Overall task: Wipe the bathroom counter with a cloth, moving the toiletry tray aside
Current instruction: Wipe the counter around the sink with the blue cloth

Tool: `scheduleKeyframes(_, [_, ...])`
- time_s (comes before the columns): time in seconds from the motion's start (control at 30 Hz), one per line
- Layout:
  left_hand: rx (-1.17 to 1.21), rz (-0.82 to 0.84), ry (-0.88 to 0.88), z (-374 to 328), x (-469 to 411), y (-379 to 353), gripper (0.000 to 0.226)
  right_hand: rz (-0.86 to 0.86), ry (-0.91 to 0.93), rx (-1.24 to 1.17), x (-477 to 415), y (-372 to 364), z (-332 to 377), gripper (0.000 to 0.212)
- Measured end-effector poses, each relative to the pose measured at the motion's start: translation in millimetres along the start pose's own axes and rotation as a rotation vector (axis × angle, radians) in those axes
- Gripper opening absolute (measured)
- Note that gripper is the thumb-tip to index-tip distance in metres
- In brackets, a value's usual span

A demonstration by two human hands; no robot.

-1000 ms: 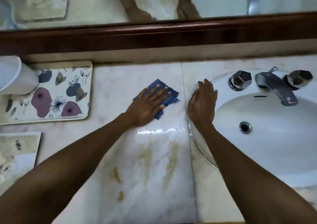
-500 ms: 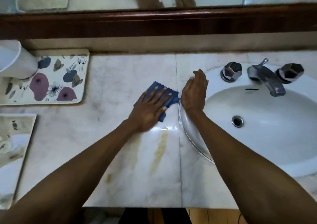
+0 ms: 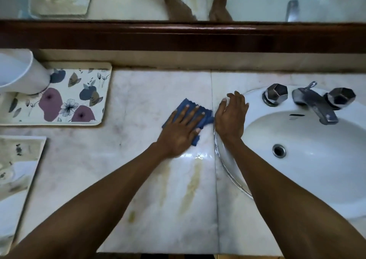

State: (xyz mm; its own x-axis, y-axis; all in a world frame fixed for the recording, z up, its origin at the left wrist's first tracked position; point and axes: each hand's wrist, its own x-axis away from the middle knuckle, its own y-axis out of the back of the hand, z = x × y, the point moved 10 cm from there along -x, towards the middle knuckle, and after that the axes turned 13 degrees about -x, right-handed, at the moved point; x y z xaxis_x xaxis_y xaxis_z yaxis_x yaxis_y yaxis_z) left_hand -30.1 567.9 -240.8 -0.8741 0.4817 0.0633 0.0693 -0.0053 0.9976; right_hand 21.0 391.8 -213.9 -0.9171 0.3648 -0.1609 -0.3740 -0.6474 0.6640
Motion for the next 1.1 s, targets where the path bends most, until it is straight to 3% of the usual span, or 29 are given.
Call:
scheduleKeyframes(0.1, [-0.052,0.021,-0.058,48,34,-1,0.053,0.039,0.048,0.133,0,-3,4,0.046])
scheduleKeyframes(0.3, [-0.020,0.058,0.301,173,2,5,0.055,0.085,0.075,0.279,0,-13,1,0.053])
scheduleKeyframes(0.4, [-0.006,0.050,0.375,171,-4,6,0.056,0.169,0.036,0.345,7,-23,3,0.054])
scheduleKeyframes(0.5, [-0.030,0.014,0.296,145,39,2,0.055,0.296,0.012,0.396,19,-47,22,0.059])
scheduleKeyframes(0.73, [-0.115,0.057,0.192,137,164,-12,0.056,0.581,0.245,0.123,74,-137,105,0.056])
scheduleKeyframes(0.97, [-0.044,0.035,0.300,168,70,-4,0.058,0.506,0.276,0.090,81,-151,107,0.058])
scheduleKeyframes(1.1, [-0.033,-0.001,0.243,154,107,-6,0.057,0.498,0.257,0.096,80,-148,109,0.058])
